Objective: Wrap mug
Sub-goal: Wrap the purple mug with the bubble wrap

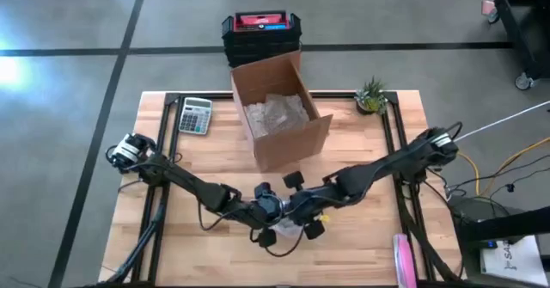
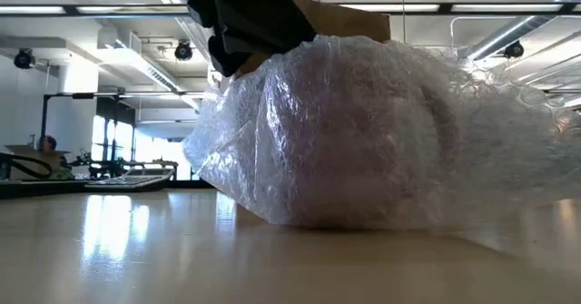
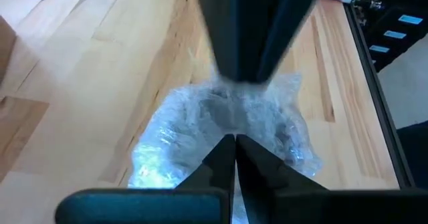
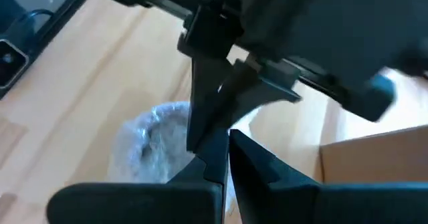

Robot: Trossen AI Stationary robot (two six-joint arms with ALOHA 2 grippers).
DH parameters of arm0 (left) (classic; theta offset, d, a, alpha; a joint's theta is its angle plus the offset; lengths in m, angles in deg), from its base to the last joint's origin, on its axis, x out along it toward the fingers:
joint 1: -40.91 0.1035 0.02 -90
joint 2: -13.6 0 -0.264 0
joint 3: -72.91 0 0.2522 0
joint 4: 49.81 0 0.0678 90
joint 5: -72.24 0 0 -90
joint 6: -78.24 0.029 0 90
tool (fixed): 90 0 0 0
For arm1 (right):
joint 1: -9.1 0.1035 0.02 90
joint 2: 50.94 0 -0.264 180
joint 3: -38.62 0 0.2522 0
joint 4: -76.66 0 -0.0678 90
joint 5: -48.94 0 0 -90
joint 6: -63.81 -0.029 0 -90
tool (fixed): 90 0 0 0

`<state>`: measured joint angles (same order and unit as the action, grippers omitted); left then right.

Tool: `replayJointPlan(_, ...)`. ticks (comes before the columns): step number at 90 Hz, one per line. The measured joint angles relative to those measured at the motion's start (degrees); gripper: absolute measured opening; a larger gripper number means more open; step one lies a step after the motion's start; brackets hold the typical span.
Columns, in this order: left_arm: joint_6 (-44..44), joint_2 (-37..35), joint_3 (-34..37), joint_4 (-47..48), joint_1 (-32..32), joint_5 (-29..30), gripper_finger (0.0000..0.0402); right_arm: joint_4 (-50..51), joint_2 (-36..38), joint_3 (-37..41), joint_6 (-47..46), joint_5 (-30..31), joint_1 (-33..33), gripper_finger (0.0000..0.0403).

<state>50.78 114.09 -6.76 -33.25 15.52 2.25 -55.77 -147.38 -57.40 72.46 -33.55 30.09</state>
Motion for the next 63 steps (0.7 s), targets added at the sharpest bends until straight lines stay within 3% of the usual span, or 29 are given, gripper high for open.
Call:
replayJointPlan(13,0.0,0.0,0.0,0.0,0.0,0.0,0.0,0.8,3.8,3.0,-1.6,-0.1,0.0,0.0)
replayJointPlan(37,0.0,-0.2,0.0,0.0,0.0,0.0,0.0,0.7,10.3,17.3,-8.1,0.0,0.1,0.0)
replayJointPlan(63,-0.2,-0.2,0.0,-0.2,0.0,-0.5,0.0,-17.5,13.9,30.4,-11.1,-0.4,0.1,0.0)
